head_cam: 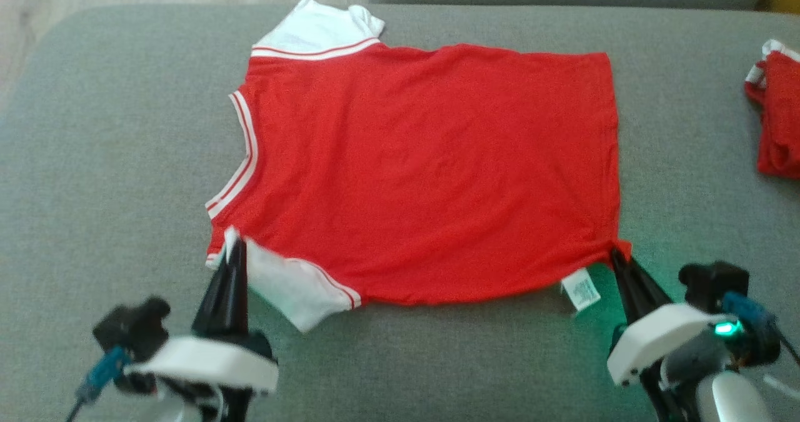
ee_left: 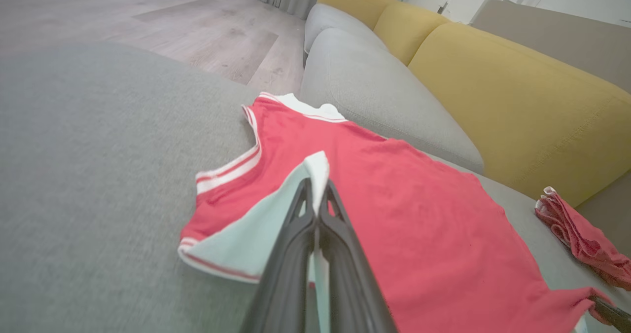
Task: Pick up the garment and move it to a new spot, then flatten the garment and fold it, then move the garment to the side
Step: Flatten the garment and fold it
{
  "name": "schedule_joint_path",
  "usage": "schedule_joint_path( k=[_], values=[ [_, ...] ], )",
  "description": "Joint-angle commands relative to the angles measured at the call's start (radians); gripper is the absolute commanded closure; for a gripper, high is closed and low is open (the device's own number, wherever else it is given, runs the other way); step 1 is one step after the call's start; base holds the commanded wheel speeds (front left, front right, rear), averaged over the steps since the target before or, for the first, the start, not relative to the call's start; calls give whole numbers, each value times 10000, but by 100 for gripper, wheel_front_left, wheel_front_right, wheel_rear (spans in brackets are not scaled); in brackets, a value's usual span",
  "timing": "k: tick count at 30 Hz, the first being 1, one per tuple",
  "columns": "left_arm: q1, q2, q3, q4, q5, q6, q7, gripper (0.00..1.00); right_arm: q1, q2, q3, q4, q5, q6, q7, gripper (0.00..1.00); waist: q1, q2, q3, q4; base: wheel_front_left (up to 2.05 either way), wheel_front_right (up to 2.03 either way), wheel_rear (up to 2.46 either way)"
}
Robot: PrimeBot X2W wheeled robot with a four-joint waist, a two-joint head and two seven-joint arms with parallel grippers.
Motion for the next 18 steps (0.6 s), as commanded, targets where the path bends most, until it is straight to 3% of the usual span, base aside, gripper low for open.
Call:
schedule_joint_path(
  k=[1, 11, 18],
  values=[
    [-749, 80, 375, -111, 17, -92, -107, 100, -561, -61, 169, -228, -63, 67, -58, 100, -1, -1, 179, -76, 0, 0, 0],
    [-3339, 365, 620, 1125, 563, -489, -45, 100, -2489, -61, 156, 619, -233, 67, -173, 100, -1, -1, 1196, -468, 0, 0, 0],
    [-4520, 155, 616, 2131, 777, -623, -268, 100, -3407, -61, 305, 1170, -355, 67, -267, 100, -1, -1, 1556, -617, 0, 0, 0]
  ],
)
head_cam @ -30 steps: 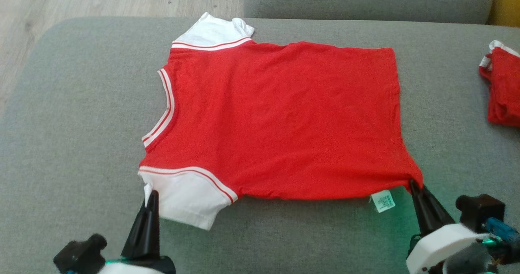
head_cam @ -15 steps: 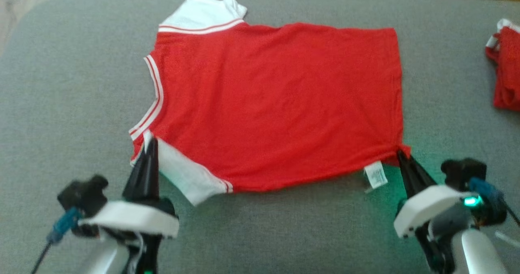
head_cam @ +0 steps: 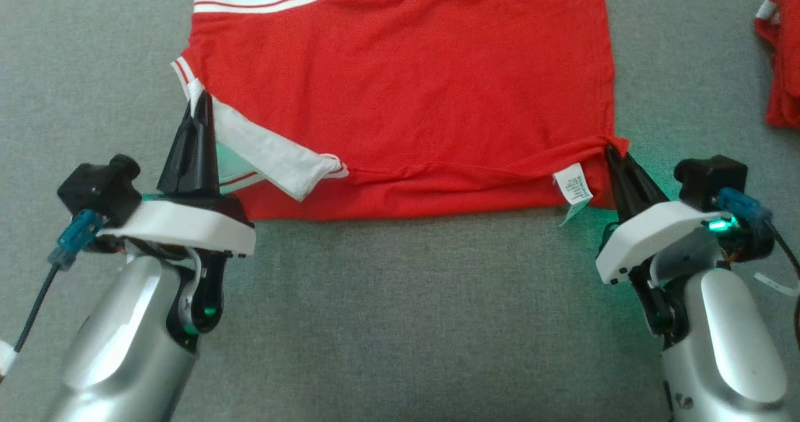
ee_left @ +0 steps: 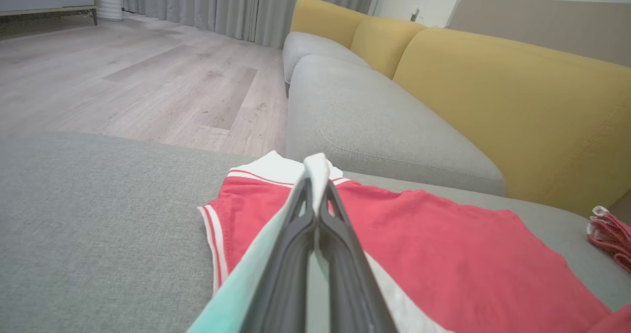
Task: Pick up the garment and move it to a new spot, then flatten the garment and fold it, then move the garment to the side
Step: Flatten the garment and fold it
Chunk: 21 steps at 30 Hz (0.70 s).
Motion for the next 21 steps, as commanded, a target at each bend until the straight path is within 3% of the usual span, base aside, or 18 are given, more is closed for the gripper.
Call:
schedule_joint_path(
  k=[1, 5, 7, 8, 10, 11, 12, 13, 14, 15, 21],
  values=[
    [-432, 239, 465, -78, 126, -33, -147, 100, -335, -43, 281, -246, -37, 67, -108, 100, -3, 0, 58, -51, 0, 0, 0],
    [-740, 150, 419, 466, 270, -111, -435, 100, -586, -43, 379, -8, -4, 67, -139, 100, -3, 0, 134, -81, 0, 0, 0],
    [-906, 63, 431, 603, 316, -208, -668, 100, -678, -43, 377, 67, 62, 67, -201, 95, -3, 0, 168, -82, 0, 0, 0],
    [-981, 19, 471, 673, 334, -224, -779, 100, -723, -43, 348, 90, 83, 67, -272, 81, -3, 0, 190, -84, 0, 0, 0],
    [-1125, -49, 560, 806, 436, -224, -985, 100, -808, -43, 265, 127, 94, 67, -501, 0, -3, 0, 220, -74, 0, 0, 0],
    [-1176, -97, 623, 870, 480, -211, -1071, 100, -845, -43, 228, 164, 135, 67, -603, 0, -3, 0, 233, -69, 0, 0, 0],
    [-1214, -138, 676, 922, 534, -211, -1140, 64, -881, -43, 234, 189, 167, 67, -713, 0, -3, 0, 247, -64, 0, 0, 0],
    [-1244, -178, 763, 945, 601, -198, -1206, 53, -917, -43, 231, 195, 191, 67, -849, 0, -3, 0, 263, -61, 0, 0, 0],
    [-1252, -238, 865, 968, 628, -195, -1251, 13, -949, -43, 211, 194, 210, 67, -1000, 0, -3, 0, 277, -57, 0, 0, 0],
    [-1242, -279, 934, 1008, 651, -230, -1279, 0, -974, -43, 183, 186, 219, 67, -1161, 0, -3, 0, 284, -51, 0, 0, 0],
    [-941, -475, 1209, 1016, 825, -448, -1337, 0, -882, -43, -46, 65, 112, 67, -1868, 0, -3, 0, 255, 4, 0, 0, 0]
  ],
)
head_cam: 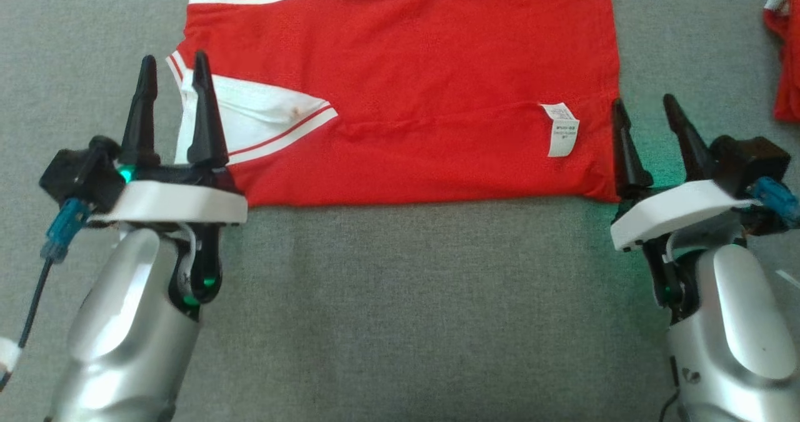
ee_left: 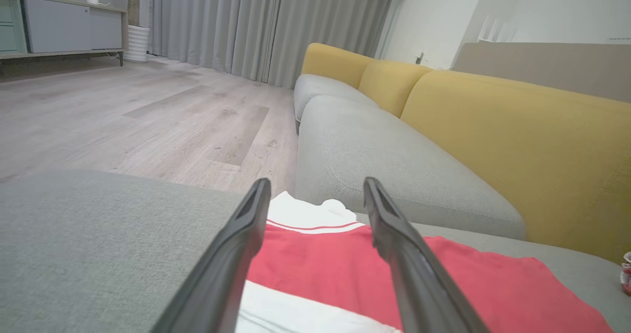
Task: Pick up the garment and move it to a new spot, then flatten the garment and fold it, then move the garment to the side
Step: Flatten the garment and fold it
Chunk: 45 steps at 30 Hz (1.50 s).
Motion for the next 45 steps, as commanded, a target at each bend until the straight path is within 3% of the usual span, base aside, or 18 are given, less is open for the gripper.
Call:
schedule_joint_path(
  k=[1, 8, 19, 26, 38, 39, 41, 42, 43, 45],
  values=[
    [41, 236, 541, -328, 78, -46, -86, 0, -71, -28, 155, -439, -73, 67, -179, 0, 0, 0, -34, 16, 0, 0, 0],
    [1235, 247, 836, -930, 4, -43, -91, 0, 642, -28, -110, -1074, -272, 67, -351, 0, 0, 0, -295, 138, 0, 0, 0],
    [3394, 280, 1275, -1498, -1320, 985, 1631, 0, 1807, -28, 85, -1981, -304, 67, 37, 0, 0, 0, -547, 157, 0, 0, 0],
    [3225, 356, 1562, -1203, -1721, 1032, 1920, 0, 1704, -28, 354, -2127, -286, 67, 151, 0, 0, 0, -241, -103, 0, 0, 0],
    [2889, 344, 1290, -566, -1980, 724, 2466, 0, 1425, -28, 735, -1944, -346, 67, 363, 0, 0, 0, 82, -285, 0, 0, 0],
    [2859, 333, 1244, -535, -2002, 680, 2526, 4, 1402, -28, 759, -1927, -336, 67, 380, 0, 0, 0, 98, -285, 0, 0, 0],
    [2796, 321, 1164, -475, -2019, 611, 2609, 23, 1358, -28, 773, -1874, -354, 67, 441, 0, 0, 0, 123, -275, 0, 0, 0],
    [2761, 327, 1119, -448, -1992, 592, 2628, 46, 1332, -28, 767, -1846, -364, 67, 462, 0, 0, 0, 133, -267, 0, 0, 0],
    [2723, 325, 1081, -424, -1970, 581, 2640, 53, 1303, -28, 749, -1812, -370, 67, 485, 0, 0, 0, 142, -258, 0, 0, 0],
    [2630, 323, 997, -407, -1901, 551, 2637, 80, 1258, -28, 653, -1697, -375, 67, 618, 0, 0, 0, 146, -234, 0, 0, 0]
  ],
)
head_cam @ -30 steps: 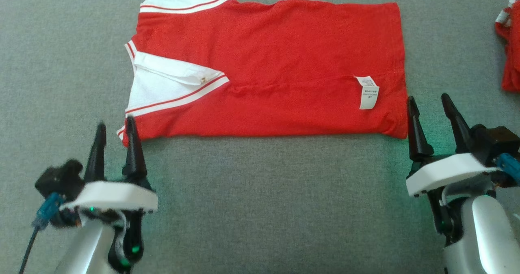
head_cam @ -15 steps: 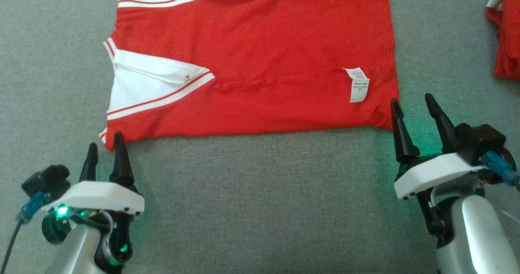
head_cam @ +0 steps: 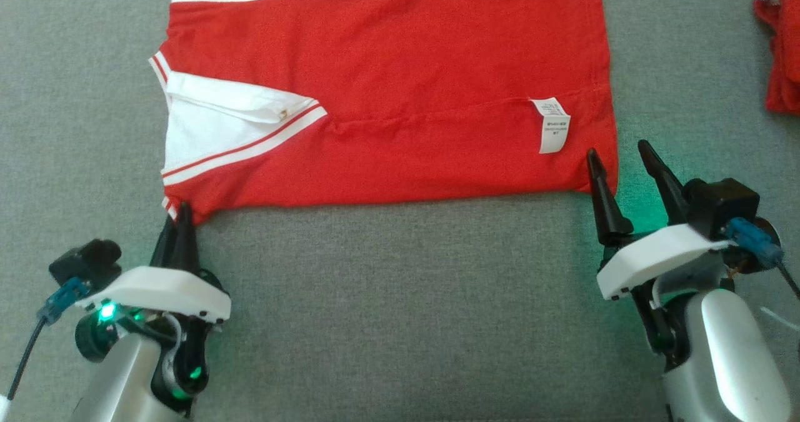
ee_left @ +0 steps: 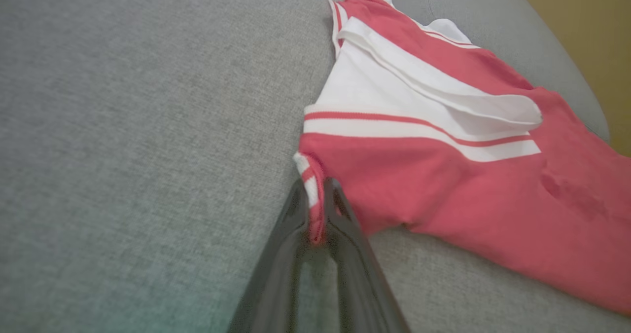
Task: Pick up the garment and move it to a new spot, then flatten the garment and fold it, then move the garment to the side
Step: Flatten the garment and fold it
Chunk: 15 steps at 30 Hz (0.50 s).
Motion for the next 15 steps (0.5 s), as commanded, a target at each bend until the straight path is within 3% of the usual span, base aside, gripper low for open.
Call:
schedule_joint_path(
  k=[1, 13, 14, 15],
  values=[
    [-291, 233, 189, -152, 94, -72, 9, 100, -210, -33, 131, -271, -42, 67, 73, 0, 0, 0, -7, 20, 0, 0, 0],
    [-454, 319, 192, -1231, 555, -15, -775, 100, -303, -33, 104, 811, 165, 67, 1299, 0, 0, 0, -138, 482, 0, 0, 0],
    [-431, 321, 181, -1350, 582, 4, -803, 100, -284, -33, 120, 839, 196, 67, 1379, 17, 0, 0, -158, 508, 0, 0, 0],
    [-404, 327, 171, -1447, 605, 25, -823, 100, -271, -33, 145, 864, 206, 67, 1457, 55, 0, 0, -178, 526, 0, 0, 0]
  ],
)
